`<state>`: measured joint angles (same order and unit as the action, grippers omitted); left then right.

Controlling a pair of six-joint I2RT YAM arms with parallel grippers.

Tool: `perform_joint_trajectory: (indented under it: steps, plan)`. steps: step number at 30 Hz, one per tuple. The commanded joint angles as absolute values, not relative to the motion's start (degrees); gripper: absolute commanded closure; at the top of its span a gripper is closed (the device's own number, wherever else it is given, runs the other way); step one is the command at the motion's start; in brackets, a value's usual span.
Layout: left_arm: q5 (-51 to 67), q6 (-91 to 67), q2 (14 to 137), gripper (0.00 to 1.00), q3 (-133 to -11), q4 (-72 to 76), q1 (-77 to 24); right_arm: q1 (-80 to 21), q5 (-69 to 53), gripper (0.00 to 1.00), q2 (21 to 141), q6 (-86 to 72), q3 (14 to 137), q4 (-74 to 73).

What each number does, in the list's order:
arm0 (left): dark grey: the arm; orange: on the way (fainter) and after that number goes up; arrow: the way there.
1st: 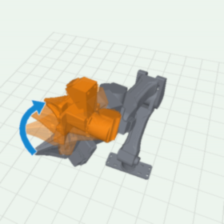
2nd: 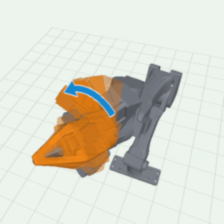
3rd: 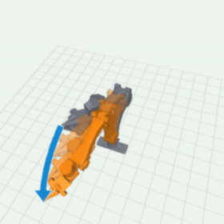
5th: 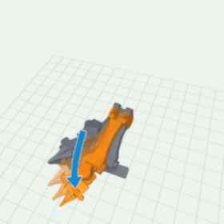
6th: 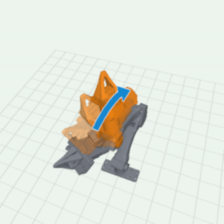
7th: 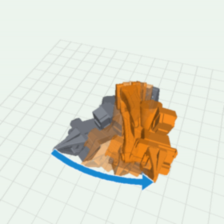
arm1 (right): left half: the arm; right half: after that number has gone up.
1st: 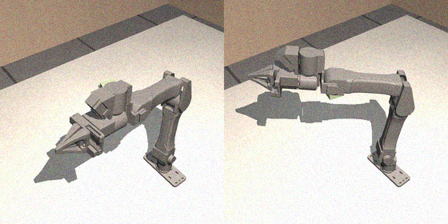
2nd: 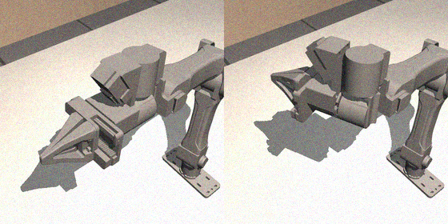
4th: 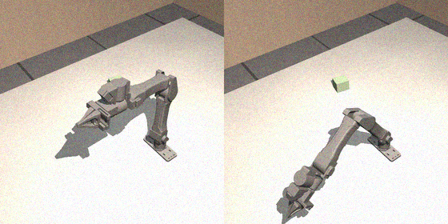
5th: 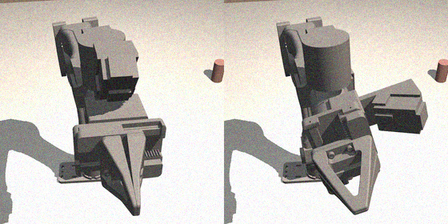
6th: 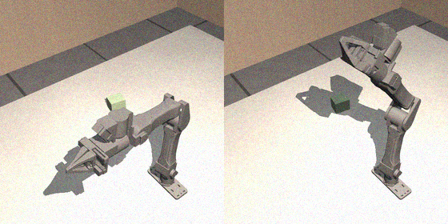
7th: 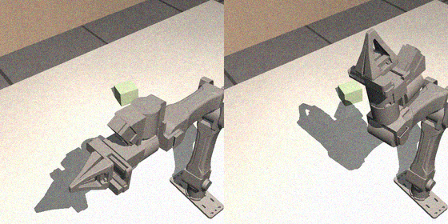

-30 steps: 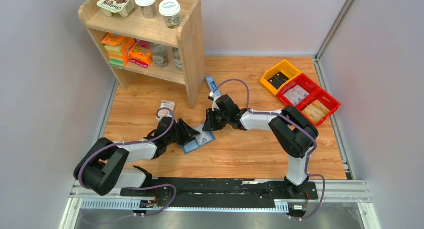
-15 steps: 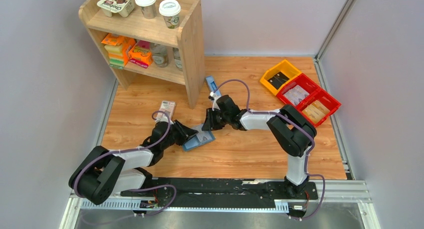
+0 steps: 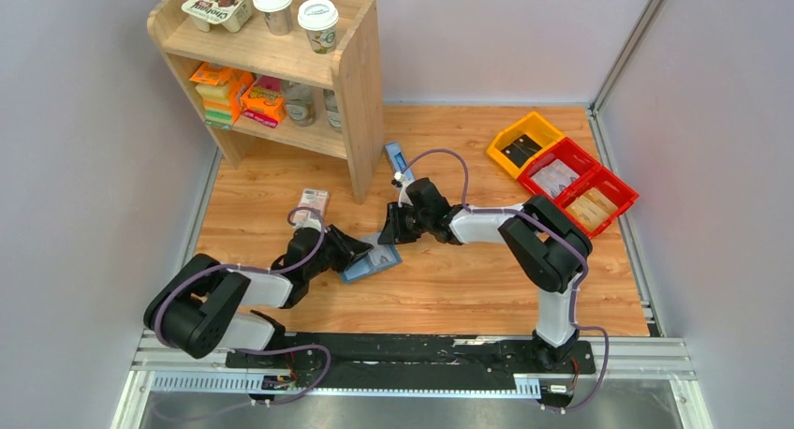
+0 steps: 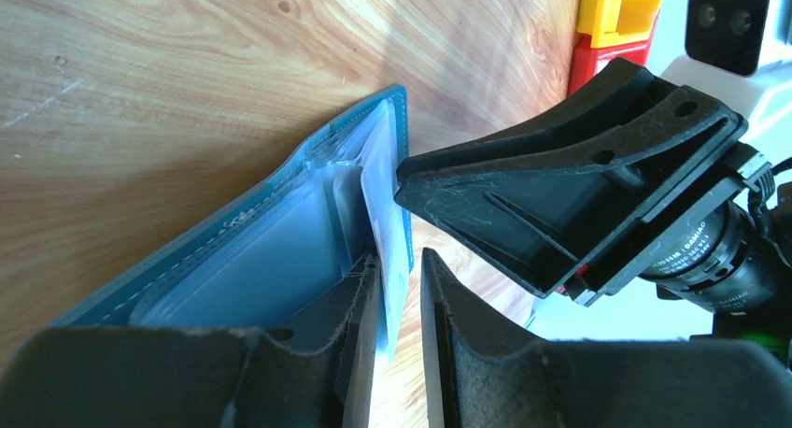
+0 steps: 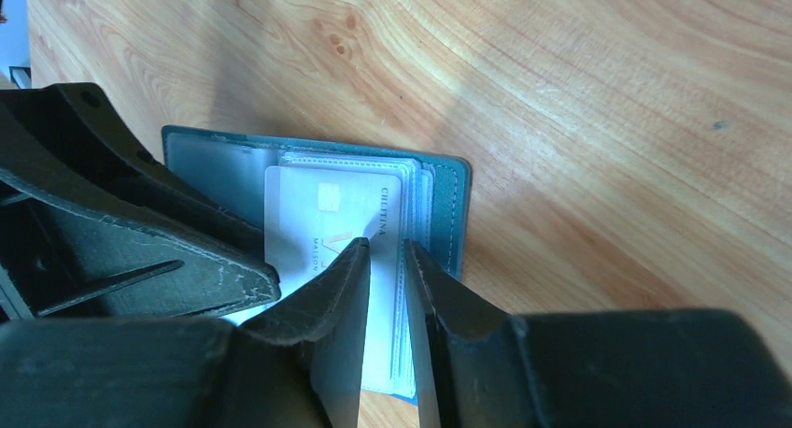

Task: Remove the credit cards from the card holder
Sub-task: Remove the credit card from the card holder.

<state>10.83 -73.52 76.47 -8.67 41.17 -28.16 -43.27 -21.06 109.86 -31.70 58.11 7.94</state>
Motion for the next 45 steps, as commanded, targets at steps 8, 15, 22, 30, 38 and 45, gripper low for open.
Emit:
perform_joint_trajectory:
  steps: [8,15,22,30,38,45]
  plan:
    - [13.97,-76.72,85.07,0.66,-11.69,56.60,-28.04,-44.38,-21.53,0.73,113.73,-32.34,55.64,5.01]
    - [11.70,-79.10,82.19,0.73,-8.62,56.52,-28.12,-44.30,-19.34,0.75,113.73,-32.52,55.02,4.40]
    - [10.02,-81.30,76.73,0.76,-7.03,51.95,-27.86,-44.30,-17.67,0.75,114.43,-32.52,54.84,3.69]
    - [8.79,-81.74,70.32,0.80,-6.42,43.87,-27.51,-44.30,-16.88,0.76,115.05,-32.17,54.40,3.52]
    - [7.30,-80.51,62.85,0.85,-6.68,33.07,-27.42,-44.30,-16.88,0.76,115.14,-32.26,54.67,3.52]
    - [5.10,-77.43,53.53,0.93,-8.17,18.21,-27.25,-44.30,-16.61,0.76,115.14,-32.17,54.93,3.43]
